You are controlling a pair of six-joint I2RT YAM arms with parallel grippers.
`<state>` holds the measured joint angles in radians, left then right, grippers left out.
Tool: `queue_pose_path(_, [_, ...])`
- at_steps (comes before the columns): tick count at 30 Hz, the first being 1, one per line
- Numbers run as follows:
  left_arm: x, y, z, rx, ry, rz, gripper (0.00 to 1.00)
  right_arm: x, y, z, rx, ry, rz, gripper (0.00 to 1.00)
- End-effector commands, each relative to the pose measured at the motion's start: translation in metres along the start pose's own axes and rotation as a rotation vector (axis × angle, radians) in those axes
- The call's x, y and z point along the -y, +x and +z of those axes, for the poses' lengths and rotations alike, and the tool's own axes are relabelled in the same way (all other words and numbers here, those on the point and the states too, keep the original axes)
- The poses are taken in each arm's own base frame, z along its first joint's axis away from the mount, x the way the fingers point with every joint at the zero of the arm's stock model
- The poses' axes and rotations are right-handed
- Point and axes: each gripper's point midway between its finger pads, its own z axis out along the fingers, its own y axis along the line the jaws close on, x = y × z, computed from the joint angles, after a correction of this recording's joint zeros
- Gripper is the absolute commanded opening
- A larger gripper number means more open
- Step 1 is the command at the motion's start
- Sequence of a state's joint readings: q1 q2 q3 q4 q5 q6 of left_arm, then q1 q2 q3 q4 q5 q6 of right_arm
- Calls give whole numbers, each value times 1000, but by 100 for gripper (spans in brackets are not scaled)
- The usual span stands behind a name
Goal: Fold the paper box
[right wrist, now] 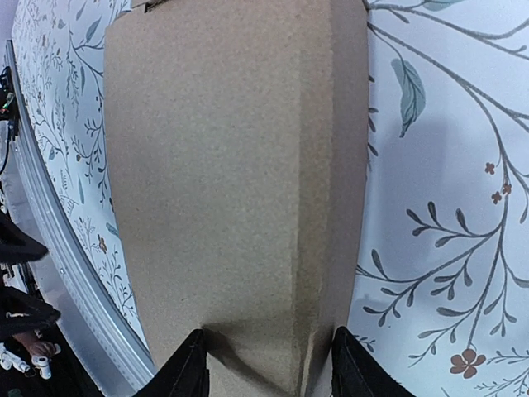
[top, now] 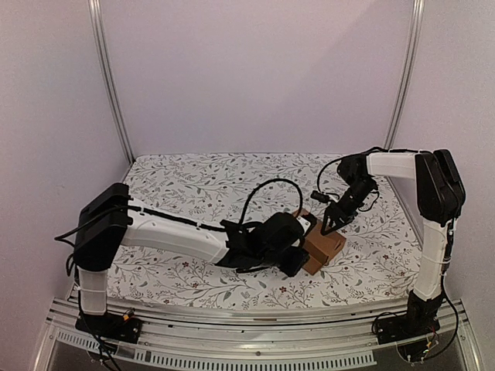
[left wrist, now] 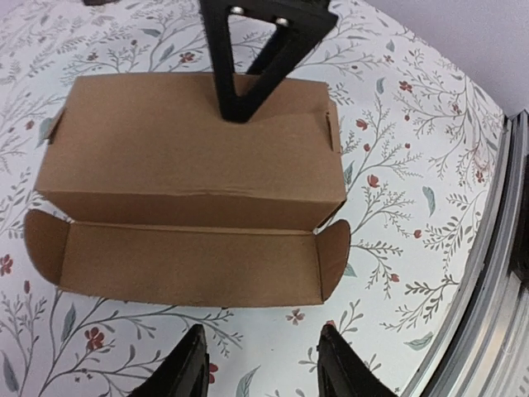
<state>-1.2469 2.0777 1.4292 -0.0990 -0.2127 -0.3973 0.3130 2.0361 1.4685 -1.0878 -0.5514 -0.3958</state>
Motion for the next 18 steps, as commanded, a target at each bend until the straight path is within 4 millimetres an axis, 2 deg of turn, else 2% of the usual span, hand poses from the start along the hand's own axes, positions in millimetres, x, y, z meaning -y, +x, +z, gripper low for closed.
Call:
queue_pose_path(1, [-62, -25, -24, 181, -74, -169, 48, 12, 14, 13, -68, 27, 36, 48])
queue_pose_path(2, [-78, -24, -26, 202, -76, -217, 50, 12, 14, 14, -68, 26, 36, 48])
queue_pose_path(3, [-92, -10, -24, 199, -71, -253, 52, 12, 14, 14, -68, 26, 35, 48])
queue_pose_path(4, [-105, -8, -23, 222, -61, -285, 54, 12, 14, 14, -68, 26, 35, 48])
queue_pose_path(7, [-127, -4, -15, 257, -32, -283, 56, 12, 14, 15, -71, 23, 37, 48])
queue_pose_path(14, [-137, 0, 3, 245, -25, -166, 56, 12, 15, 15, -73, 20, 39, 49])
queue_pose_path(18, [-137, 4, 13, 228, 45, -145, 52, 12, 15, 16, -74, 15, 41, 49])
